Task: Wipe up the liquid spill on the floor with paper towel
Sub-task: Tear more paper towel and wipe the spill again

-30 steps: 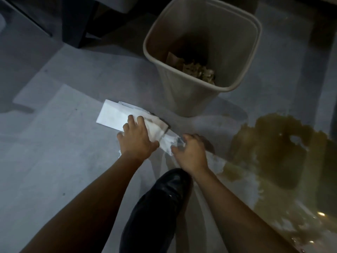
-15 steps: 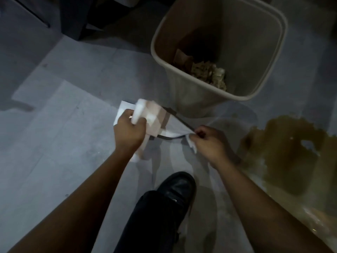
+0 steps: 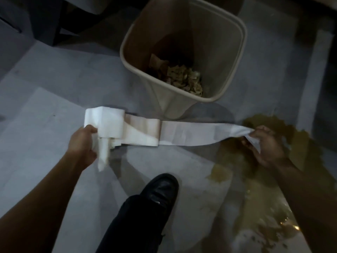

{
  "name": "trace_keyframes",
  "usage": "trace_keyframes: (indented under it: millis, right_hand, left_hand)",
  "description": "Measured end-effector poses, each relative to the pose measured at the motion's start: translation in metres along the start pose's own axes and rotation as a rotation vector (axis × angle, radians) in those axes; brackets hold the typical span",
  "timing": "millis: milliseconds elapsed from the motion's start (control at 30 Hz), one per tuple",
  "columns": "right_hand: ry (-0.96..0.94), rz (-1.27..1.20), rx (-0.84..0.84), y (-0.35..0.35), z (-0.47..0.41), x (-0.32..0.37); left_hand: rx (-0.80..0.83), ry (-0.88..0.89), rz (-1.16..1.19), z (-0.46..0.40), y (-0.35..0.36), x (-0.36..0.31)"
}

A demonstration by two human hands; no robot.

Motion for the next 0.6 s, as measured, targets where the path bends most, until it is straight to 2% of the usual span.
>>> trace_keyframes:
  millis: [167,233,267,333,400,500,600]
  right_hand:
    - [-0.086,0.095,-0.087,-0.022,0.001,0.0]
    - [-0.134,0.167,-0.065,-0.029,0.004,0.006]
    - [-0.154,0.202,-0.057,-0.031,0.005,0.008]
    - [-0.192,0.228,-0.063,-0.03,0.011,0.014]
    - [-0.264,0.266,-0.058,-0.019,0.023,0.021]
    - [-0.325,0.319,-0.003,0.011,0.046,0.026]
    - [-0.416,0.44,0.126,0.057,0.075,0.021]
  left_hand:
    - [-0.301,0.224,-0.256,-0.024,-0.026,0.01]
    - [-0.47,0.464,-0.546,-0.008,-0.019,0.012]
    - [-0.467,0.643,-0.682,0.007,-0.009,0.013]
    - [-0.286,0.931,-0.836,0.04,0.021,0.022]
    - [-0.053,1.03,-0.947,0.061,0.053,0.043]
    - [0.119,0.951,-1.23,0.075,0.093,0.061]
    - [0.087,0.836,-1.277,0.065,0.107,0.056]
Point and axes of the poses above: each hand's wrist, its own z-axis away from the middle knuckle, its own y-axis out of the palm, x = y × z, the point moved 2 cm from there along -z, towards the middle knuckle, and after that the axes turned 7 degrees about -x, right-handed, at the moved point
